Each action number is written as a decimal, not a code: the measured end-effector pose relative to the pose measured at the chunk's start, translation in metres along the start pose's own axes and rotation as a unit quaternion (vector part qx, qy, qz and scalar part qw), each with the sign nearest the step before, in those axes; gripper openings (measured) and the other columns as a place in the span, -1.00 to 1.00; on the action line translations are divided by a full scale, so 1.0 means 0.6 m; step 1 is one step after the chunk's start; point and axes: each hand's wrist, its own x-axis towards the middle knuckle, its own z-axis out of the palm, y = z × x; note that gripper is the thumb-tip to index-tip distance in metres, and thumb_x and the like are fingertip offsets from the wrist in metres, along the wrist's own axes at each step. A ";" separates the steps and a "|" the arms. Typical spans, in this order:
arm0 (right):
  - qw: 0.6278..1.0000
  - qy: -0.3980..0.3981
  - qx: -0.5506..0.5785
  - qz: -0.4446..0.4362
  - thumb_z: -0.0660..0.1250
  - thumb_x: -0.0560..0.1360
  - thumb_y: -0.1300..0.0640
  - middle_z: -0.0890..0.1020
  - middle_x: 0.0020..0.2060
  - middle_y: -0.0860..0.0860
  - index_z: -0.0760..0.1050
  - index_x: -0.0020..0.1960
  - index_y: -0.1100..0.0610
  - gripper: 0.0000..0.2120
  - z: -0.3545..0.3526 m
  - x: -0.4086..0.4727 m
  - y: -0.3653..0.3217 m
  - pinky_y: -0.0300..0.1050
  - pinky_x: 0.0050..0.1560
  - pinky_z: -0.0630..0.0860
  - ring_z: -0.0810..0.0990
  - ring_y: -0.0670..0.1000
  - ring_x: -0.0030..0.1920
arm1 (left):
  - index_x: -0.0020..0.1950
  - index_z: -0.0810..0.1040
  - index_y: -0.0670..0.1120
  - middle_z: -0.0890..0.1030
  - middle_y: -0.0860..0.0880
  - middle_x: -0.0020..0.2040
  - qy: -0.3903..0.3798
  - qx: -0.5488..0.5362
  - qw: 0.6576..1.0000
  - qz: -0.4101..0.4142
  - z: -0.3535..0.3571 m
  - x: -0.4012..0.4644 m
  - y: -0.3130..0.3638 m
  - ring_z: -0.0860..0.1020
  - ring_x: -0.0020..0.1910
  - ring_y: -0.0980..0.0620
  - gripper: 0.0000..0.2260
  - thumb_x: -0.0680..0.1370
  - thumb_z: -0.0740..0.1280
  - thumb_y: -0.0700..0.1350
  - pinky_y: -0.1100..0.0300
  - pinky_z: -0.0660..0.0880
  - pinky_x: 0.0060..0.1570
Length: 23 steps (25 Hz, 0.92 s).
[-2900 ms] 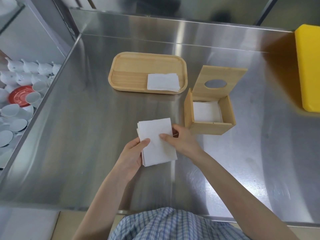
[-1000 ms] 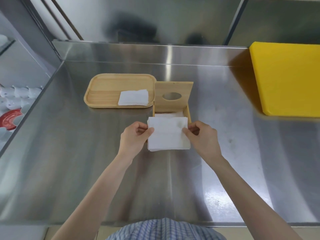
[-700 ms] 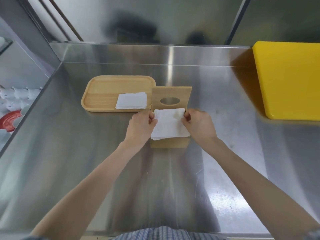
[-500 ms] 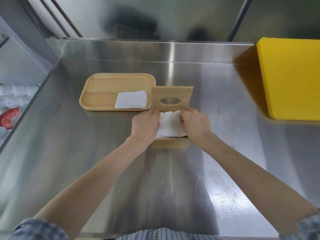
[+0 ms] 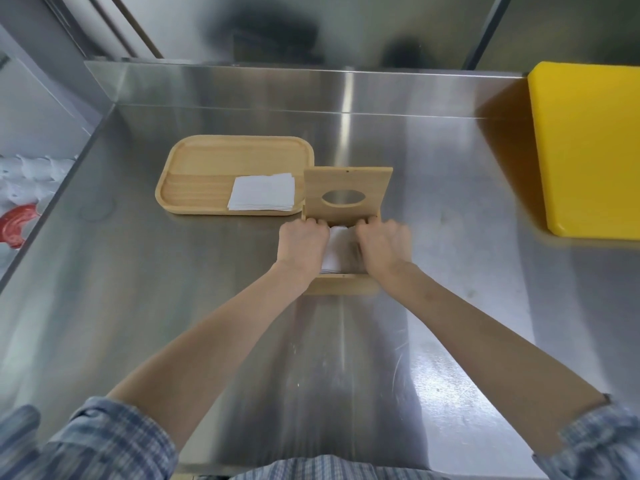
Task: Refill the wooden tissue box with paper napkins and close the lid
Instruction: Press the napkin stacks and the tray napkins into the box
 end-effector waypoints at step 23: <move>0.991 -0.105 -0.065 -0.053 0.09 0.58 0.14 0.58 0.16 0.05 0.51 0.16 0.10 -0.73 -0.002 0.002 -0.006 0.08 0.44 0.07 0.51 0.06 0.21 | 0.47 0.20 0.03 0.31 -0.06 0.45 -0.183 0.088 0.969 0.140 -0.016 0.002 -0.013 0.21 0.42 -0.09 -0.54 0.61 -0.13 0.11 -0.05 0.05 0.39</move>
